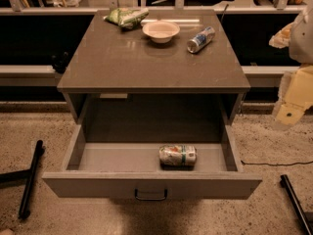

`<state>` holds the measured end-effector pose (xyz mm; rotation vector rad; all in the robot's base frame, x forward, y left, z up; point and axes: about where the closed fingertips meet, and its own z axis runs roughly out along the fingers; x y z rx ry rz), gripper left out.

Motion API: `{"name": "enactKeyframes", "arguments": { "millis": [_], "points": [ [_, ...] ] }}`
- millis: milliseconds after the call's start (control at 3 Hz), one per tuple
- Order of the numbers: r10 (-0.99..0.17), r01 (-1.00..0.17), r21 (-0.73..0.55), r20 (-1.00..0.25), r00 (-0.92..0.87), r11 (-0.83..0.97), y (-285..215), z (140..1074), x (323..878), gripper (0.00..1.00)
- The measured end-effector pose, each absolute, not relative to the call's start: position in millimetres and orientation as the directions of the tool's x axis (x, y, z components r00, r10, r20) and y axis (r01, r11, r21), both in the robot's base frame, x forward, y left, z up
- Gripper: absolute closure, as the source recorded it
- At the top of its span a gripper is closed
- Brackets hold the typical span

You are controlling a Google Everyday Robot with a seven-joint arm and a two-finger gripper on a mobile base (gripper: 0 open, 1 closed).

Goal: Pick 7up can from top drawer and place on counter

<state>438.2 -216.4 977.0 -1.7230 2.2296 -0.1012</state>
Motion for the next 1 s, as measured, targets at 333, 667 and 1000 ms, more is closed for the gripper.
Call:
{"name": "enactKeyframes", "arguments": {
  "millis": [333, 667, 1000],
  "points": [
    [-0.953, -0.930, -0.249, -0.208, -0.221, 0.270, -216.4, 977.0, 438.2, 0.00],
    [-0.943, -0.933, -0.234, -0.256, -0.212, 0.273, -209.8, 960.5, 443.5, 0.00],
    [-0.907, -0.952, -0.178, -0.387, -0.165, 0.249, -182.3, 910.7, 462.1, 0.00]
  ]
}}
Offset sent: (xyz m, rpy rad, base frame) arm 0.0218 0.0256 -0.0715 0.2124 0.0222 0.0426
